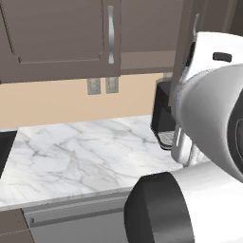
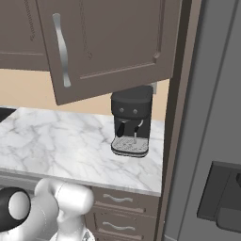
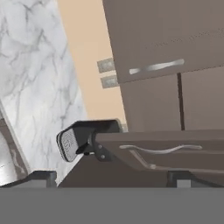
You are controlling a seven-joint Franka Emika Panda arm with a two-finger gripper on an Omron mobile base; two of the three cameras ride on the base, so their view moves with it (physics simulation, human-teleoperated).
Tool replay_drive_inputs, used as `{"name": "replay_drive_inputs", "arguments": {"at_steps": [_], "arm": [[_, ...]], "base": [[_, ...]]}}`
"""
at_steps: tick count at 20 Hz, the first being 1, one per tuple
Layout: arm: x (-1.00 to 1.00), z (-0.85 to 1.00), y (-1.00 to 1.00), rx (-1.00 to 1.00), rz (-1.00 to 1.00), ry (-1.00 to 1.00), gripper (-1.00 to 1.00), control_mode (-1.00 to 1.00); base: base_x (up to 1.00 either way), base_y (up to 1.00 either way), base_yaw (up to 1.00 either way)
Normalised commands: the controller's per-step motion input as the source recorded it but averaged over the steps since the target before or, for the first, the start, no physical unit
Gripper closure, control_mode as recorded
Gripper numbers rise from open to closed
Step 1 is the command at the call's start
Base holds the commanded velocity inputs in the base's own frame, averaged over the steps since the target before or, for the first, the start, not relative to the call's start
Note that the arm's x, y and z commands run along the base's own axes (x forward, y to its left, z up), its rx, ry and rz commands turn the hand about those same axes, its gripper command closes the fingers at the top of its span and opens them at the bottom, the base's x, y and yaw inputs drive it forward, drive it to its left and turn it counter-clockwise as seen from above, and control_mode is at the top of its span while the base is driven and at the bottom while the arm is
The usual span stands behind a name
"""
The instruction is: Open the cabinet, pick the kettle from the cabinet, and place it in the sink.
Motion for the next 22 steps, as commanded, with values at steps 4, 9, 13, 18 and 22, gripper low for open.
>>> {"name": "replay_drive_inputs", "arguments": {"at_steps": [4,9,13,18,22], "arm": [[0.07,0.0,0.0,-0.12,-0.13,-0.01,-1.0,-1.0],[0.0,0.0,-0.12,-0.03,-0.18,-0.06,-1.0,-1.0],[0.0,0.0,-0.16,-0.1,-0.11,-0.14,-1.0,-1.0],[0.0,-0.15,-0.42,-0.09,-0.01,-0.14,-1.0,-1.0],[0.04,-0.44,-0.77,-0.01,0.02,-0.08,-1.0,-1.0]], "base": [[0.0,0.0,0.0],[0.0,0.0,0.0],[0.0,0.0,0.0],[0.0,0.0,0.0],[0.0,0.0,0.0]]}}
